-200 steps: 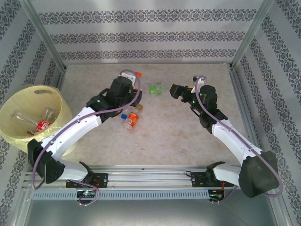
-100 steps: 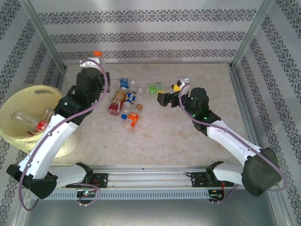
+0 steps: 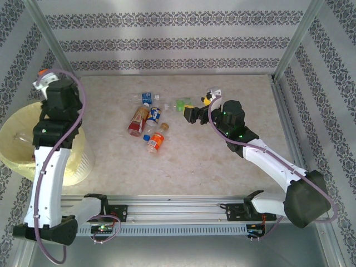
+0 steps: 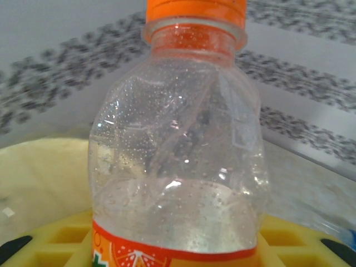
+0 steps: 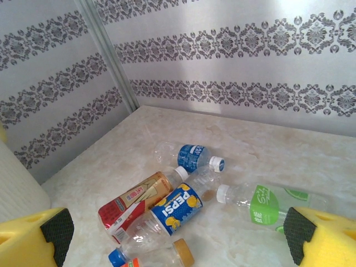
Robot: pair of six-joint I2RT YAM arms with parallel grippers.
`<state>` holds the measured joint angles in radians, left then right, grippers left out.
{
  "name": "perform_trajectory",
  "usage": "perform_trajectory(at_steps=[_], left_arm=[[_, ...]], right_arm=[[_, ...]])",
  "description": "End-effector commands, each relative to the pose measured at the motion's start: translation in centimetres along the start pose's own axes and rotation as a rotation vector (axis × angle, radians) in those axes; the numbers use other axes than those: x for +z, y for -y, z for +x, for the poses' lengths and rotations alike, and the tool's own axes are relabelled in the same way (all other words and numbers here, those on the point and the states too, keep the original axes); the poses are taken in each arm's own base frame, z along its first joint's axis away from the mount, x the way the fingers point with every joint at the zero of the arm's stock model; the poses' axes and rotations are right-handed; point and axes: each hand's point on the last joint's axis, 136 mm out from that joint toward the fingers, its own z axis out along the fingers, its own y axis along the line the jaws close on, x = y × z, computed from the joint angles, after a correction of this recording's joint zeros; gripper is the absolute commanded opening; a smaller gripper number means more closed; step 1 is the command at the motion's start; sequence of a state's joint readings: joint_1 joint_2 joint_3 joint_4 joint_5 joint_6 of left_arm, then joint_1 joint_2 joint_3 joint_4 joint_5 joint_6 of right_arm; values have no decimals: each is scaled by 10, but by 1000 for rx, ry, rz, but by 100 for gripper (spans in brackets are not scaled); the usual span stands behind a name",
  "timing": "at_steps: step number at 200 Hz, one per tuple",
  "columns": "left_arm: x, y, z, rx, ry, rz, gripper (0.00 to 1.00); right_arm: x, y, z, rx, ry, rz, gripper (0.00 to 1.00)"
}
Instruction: Put the plastic bottles in the bin
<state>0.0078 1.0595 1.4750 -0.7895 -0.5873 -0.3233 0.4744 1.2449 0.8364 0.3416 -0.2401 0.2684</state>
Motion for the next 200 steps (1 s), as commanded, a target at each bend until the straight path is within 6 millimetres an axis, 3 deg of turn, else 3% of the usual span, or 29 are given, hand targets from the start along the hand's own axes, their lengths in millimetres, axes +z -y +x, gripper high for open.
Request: perform_trajectory(at_steps=[1, 32, 53, 81, 109, 163, 200], left_arm=[[2, -38, 19, -42, -61, -120, 48], [16, -64, 39, -117, -132, -180, 48], [29, -68, 57, -196, -207, -174, 50], [38, -60, 72, -258, -283, -143, 69], [37, -50, 67, -292, -291, -88, 84], [23, -37, 52, -329, -267, 12, 92], [12, -3, 42, -351, -261, 205, 98]], right_arm=[[1, -3, -13, -26, 27, 12, 98], [2, -4, -15, -43, 25, 8, 98], [3, -3, -14, -52, 15, 11, 98], [1, 0, -13, -46, 8, 30, 98], [-2, 6, -11, -31, 14, 63, 98], [-5, 26, -14, 70, 58, 145, 98], [-3, 46, -9, 196, 41, 192, 98]])
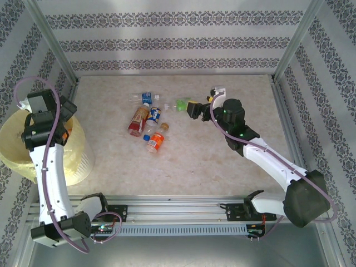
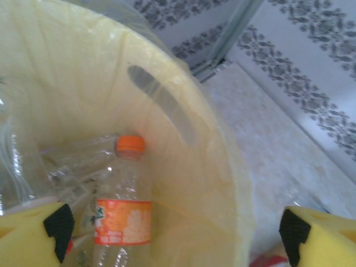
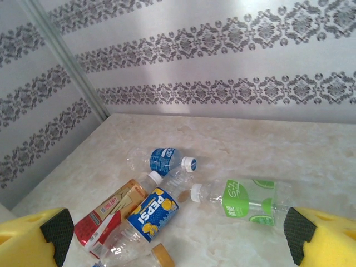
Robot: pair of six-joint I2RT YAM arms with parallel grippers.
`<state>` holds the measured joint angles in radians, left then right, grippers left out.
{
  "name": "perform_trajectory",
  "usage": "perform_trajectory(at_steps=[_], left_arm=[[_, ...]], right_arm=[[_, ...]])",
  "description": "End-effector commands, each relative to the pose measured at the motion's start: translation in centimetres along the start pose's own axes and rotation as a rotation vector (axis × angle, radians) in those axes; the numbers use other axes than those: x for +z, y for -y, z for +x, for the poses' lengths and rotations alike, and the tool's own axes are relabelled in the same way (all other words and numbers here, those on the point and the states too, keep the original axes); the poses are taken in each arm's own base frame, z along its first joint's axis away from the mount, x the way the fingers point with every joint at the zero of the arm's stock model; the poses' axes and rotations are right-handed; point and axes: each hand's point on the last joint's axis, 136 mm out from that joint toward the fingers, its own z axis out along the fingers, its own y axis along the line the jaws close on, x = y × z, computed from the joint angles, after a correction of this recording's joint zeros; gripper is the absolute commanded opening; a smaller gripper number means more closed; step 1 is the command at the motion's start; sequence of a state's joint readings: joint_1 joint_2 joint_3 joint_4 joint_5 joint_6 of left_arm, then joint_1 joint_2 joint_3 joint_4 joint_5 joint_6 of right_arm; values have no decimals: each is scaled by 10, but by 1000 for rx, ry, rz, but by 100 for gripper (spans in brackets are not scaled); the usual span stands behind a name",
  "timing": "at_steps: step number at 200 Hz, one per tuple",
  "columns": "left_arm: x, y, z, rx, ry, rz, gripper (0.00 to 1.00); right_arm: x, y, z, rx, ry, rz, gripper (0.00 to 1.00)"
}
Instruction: Put the plastic bottles in the bin
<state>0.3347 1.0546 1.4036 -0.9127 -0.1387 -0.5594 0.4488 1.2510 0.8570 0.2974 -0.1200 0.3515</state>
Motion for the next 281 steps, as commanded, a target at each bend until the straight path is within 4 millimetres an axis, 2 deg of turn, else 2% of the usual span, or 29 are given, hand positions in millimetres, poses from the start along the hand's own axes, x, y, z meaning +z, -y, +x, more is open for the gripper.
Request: perform_trajectory(at_steps=[1, 32, 71, 88, 105, 149, 178, 218, 230, 262, 281], left_arm=[[-19, 31, -5, -14, 4, 166, 98], [-29, 67, 7, 114, 14, 217, 100], [-45, 135, 35, 344, 21, 332, 100], [-51, 165, 55, 449, 15, 384, 100], [-46, 190, 82, 541, -29, 421, 100], [-34, 235, 159, 695, -204, 538, 100], [-17, 242, 214, 800, -351, 504, 100], [-4, 245, 284, 868, -489, 519, 99], [3, 239, 302, 900, -522, 481, 95], [24, 220, 340, 997, -590, 365, 77], [35, 210, 356, 1017, -622, 310, 71]], right_arm=[[2, 14, -4, 107, 17, 45, 98], [4, 25, 0, 181, -17, 84, 98], [-3, 36, 3, 183, -37, 141, 98], [-7, 43, 5, 193, -39, 167, 98], [-10, 49, 7, 200, -46, 199, 98], [-16, 61, 18, 203, -83, 254, 98], [-20, 69, 20, 229, -88, 289, 98], [-22, 76, 25, 262, -100, 313, 98], [-23, 78, 27, 270, -103, 320, 98], [-25, 81, 29, 275, -108, 333, 98], [-27, 81, 29, 276, -109, 334, 98]])
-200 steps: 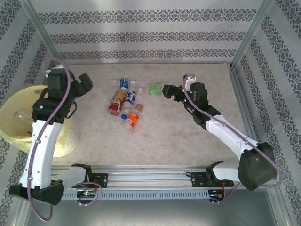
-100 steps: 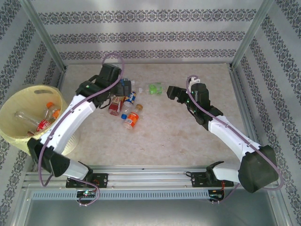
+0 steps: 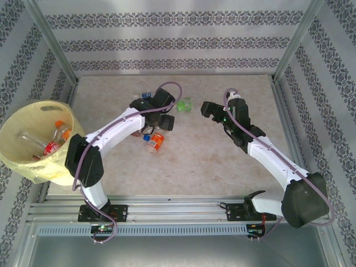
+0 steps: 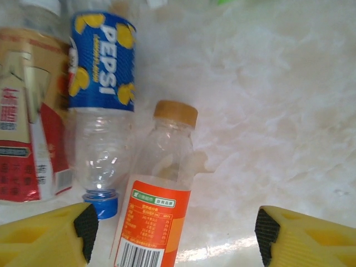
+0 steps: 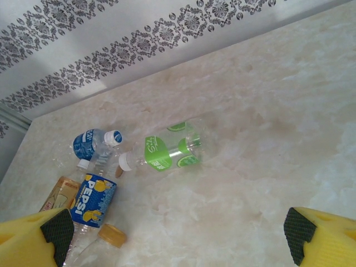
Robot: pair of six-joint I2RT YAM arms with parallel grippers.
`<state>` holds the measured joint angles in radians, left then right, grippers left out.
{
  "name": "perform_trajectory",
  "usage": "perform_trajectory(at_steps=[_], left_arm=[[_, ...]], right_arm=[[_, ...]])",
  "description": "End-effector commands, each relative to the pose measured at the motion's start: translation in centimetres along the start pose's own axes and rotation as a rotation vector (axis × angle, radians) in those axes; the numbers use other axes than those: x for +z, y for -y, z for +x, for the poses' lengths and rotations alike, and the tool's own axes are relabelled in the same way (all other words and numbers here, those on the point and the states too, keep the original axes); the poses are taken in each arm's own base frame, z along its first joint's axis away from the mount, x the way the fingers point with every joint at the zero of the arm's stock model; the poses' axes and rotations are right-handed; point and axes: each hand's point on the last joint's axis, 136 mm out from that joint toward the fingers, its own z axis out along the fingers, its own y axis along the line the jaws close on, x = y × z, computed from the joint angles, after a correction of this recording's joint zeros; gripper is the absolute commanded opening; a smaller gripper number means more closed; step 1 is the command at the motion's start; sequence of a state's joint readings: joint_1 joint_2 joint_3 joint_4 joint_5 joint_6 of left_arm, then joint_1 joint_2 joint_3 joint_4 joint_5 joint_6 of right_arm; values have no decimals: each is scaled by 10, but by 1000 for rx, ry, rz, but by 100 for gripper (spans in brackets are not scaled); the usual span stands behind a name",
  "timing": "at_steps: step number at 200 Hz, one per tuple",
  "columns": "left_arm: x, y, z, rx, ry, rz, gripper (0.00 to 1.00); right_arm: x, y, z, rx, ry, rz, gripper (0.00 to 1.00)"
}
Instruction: Put the plastic bottles in the bin
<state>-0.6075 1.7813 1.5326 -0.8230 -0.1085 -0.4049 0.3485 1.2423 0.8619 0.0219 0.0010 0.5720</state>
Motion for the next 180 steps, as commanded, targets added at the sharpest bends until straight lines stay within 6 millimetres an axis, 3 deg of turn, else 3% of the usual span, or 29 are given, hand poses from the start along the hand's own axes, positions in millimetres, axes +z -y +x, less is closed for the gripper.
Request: perform_trajectory(at_steps=[1, 77, 123, 180], left_arm=[[19, -5, 25, 6, -91, -64, 71], [71, -9, 62, -17, -232, -121, 62], [94, -7, 79, 26, -296, -122, 65], [107, 4, 81, 3, -289, -67, 66]], right_arm=[[-8, 5, -8, 17, 28, 21, 98], [-9, 11, -6, 30, 25, 37, 98], [-8, 11, -5, 38, 17, 38, 98], [-8, 10, -6, 46, 14, 35, 98]])
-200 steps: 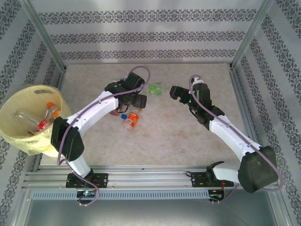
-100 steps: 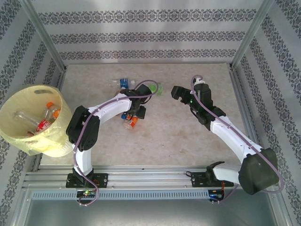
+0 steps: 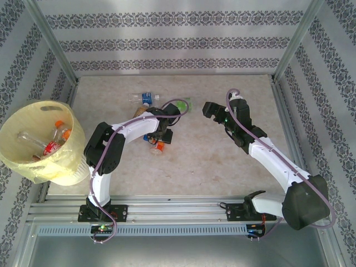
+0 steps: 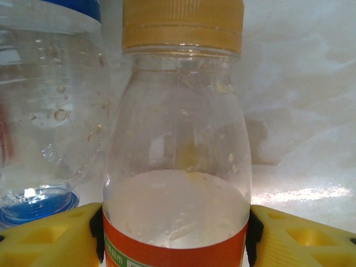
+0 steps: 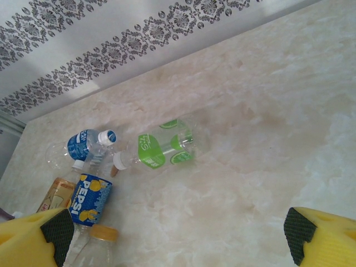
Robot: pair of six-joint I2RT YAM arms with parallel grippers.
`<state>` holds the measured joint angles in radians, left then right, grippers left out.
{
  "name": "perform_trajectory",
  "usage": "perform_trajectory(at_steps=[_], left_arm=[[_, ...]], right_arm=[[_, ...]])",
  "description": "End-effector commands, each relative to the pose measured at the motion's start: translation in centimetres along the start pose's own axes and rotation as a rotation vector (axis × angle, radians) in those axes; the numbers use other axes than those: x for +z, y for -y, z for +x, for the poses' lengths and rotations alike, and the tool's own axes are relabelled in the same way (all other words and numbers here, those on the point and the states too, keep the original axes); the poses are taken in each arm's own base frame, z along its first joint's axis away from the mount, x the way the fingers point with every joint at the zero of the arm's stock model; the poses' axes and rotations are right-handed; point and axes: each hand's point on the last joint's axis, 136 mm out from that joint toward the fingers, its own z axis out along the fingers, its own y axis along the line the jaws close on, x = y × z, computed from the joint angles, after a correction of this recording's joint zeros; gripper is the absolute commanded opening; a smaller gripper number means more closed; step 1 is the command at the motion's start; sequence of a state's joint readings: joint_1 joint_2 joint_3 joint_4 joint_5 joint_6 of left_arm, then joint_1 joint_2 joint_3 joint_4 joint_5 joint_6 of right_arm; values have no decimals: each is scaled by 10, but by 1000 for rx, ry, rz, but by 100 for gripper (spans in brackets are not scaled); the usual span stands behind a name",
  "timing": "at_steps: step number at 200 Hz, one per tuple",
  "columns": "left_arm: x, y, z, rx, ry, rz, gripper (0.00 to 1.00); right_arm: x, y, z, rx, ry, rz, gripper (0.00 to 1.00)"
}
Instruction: Put the plastic bottles in the bin
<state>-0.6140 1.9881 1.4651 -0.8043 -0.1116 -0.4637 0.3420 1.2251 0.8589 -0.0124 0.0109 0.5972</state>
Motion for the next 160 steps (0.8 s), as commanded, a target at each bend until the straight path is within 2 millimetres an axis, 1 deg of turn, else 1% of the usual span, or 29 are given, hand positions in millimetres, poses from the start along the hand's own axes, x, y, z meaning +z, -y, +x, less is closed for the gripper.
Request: perform_trajectory(at_steps=[1, 32, 41, 61, 74, 87, 114, 160], left_arm=[[25, 13, 16, 18, -63, 37, 66], [32, 15, 17, 11, -42, 57, 67], [33, 15, 17, 13, -40, 58, 65], [28, 15, 12, 11, -15, 57, 59], [20, 17, 7, 3, 12, 76, 56], [9, 19, 2, -11, 42, 102, 53], [-21, 21, -11, -28, 124, 158, 50], [-84, 18, -33, -40, 285, 231, 49]], right_arm=[[-3, 3, -8, 18, 23, 10, 98], [-5, 3, -8, 16, 25, 10, 98], [-7, 3, -9, 14, 28, 9, 98], [-10, 3, -11, 12, 39, 10, 98], [-13, 3, -13, 6, 49, 8, 98], [-16, 2, -16, -5, 63, 6, 98], [-22, -3, -22, -37, 92, -21, 98], [-33, -21, -31, -81, 144, -115, 98]])
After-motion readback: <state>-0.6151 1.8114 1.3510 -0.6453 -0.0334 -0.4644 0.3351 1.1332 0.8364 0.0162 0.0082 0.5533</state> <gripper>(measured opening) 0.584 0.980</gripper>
